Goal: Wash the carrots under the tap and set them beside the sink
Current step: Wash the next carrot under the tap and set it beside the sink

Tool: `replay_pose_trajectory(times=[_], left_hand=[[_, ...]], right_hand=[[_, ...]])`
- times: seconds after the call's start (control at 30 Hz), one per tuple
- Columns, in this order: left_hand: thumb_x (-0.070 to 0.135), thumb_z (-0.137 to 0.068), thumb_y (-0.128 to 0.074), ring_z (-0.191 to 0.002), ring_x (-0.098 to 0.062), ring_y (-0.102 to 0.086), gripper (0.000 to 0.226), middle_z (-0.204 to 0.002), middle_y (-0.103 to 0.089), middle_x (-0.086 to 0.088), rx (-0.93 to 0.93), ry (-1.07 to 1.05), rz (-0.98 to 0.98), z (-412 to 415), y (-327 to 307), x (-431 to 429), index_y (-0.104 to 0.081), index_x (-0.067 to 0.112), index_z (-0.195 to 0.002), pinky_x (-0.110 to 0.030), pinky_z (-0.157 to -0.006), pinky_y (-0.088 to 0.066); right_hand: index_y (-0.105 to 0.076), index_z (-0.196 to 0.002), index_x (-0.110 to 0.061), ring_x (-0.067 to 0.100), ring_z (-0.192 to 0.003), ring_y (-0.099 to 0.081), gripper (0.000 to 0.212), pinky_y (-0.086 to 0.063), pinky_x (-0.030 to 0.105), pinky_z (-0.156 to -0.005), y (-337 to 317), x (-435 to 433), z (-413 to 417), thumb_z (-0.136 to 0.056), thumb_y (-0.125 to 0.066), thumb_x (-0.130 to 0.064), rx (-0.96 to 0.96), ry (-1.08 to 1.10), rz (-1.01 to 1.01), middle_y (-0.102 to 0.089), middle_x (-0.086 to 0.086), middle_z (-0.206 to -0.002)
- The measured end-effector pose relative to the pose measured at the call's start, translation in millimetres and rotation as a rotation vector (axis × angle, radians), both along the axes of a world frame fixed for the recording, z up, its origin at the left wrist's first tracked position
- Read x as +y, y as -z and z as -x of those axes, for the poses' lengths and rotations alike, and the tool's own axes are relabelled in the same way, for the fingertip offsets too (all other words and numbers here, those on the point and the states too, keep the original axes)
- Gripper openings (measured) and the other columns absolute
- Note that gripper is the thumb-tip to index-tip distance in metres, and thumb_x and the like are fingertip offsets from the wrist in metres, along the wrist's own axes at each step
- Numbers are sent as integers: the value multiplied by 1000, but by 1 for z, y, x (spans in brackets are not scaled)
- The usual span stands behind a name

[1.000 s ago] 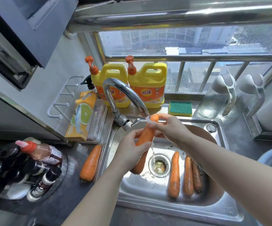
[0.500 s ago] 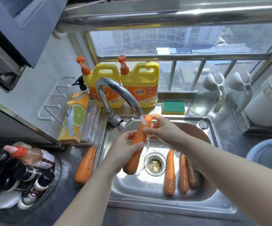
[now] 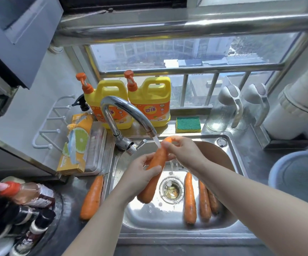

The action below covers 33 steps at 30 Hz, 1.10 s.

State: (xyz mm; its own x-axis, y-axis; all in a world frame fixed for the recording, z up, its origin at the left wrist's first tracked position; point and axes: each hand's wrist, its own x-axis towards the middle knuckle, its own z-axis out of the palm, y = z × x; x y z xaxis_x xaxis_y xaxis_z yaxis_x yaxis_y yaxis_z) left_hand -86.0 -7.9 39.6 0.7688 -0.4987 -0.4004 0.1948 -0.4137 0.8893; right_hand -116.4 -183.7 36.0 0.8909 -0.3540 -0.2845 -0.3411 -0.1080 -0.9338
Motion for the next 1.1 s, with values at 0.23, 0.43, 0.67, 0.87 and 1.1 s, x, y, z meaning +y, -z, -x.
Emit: replay_pose_trajectory(times=[0.23,0.43,0.67,0.87,1.1], left_hand=[[36,-92,-70,-91,-5,-67,32,-101,-69,17,-203,7,-130,0,-1,-8,-62,32,-123,-28,-80,-55],[33,-92,-71,-93,-7,-70,33,-102,-74,12,-131,68,-80,-2,3,1,-67,29,-124,-34,-86,-58],[28,-94,-70,-86,-5,-70,27,-97,-74,13,-125,81,-69,-3,3,3,-68,30,-120,-24,-76,-54],[29,-96,-66,-84,-10,-71,27,-93,-74,11,-115,139,-100,-6,4,8,-66,34,-122,-34,-79,-58],[25,-102,-56,-82,-10,-68,24,-95,-74,5,-51,149,-54,-8,5,13,-66,39,-119,-27,-75,-54]], right_hand=[[-70,-89,-20,25,-80,-77,13,-59,50,-89,2,1,-4,-89,-73,-32,4,-42,-13,-78,5,-88],[-67,-102,-24,20,-84,-74,41,-60,42,-82,4,2,7,-71,-80,-48,26,-98,117,-76,1,-90],[-67,-101,-16,16,-76,-72,24,-59,37,-77,1,9,5,-87,-76,-33,4,-46,157,-74,1,-89],[-75,-85,-13,22,-71,-75,34,-60,42,-82,0,4,3,-100,-59,-39,7,-32,105,-77,5,-78],[-71,-95,-14,18,-74,-72,6,-58,37,-80,6,6,6,-93,-71,-20,7,-158,10,-77,6,-86]])
